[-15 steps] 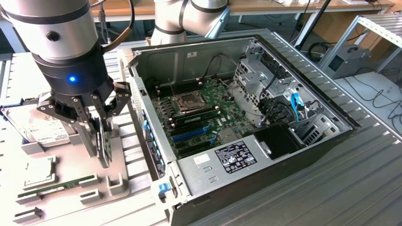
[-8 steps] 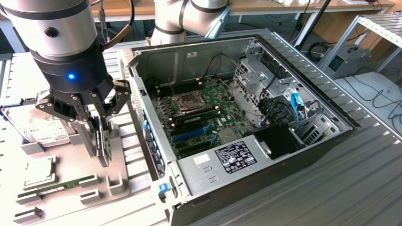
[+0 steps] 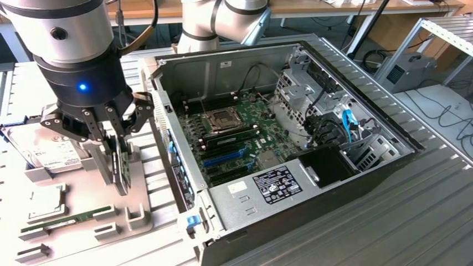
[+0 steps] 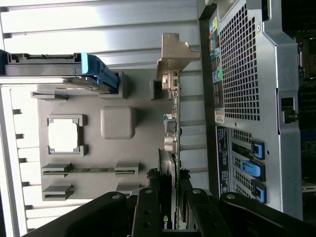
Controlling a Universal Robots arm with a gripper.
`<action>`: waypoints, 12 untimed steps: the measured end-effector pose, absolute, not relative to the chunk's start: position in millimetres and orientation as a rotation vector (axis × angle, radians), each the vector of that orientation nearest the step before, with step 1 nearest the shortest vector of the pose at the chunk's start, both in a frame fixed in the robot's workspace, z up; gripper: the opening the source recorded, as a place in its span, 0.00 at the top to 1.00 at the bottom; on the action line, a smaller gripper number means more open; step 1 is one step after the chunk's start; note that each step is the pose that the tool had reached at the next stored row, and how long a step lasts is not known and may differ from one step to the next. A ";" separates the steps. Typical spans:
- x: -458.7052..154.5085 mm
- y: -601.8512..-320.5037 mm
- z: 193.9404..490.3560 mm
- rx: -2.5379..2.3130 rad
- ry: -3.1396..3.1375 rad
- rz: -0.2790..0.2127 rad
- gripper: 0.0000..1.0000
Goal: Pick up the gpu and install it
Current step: 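Pick up the gpu and move the gpu toward the slot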
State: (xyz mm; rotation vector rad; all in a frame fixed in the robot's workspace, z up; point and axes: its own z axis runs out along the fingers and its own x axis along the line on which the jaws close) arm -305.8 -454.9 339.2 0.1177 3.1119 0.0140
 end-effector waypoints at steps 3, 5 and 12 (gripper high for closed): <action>-305.8 -454.9 339.8 0.118 3.112 0.014 0.74; -305.8 -454.9 340.3 0.118 3.112 0.014 0.74; -305.8 -454.9 341.8 0.118 3.112 0.014 0.74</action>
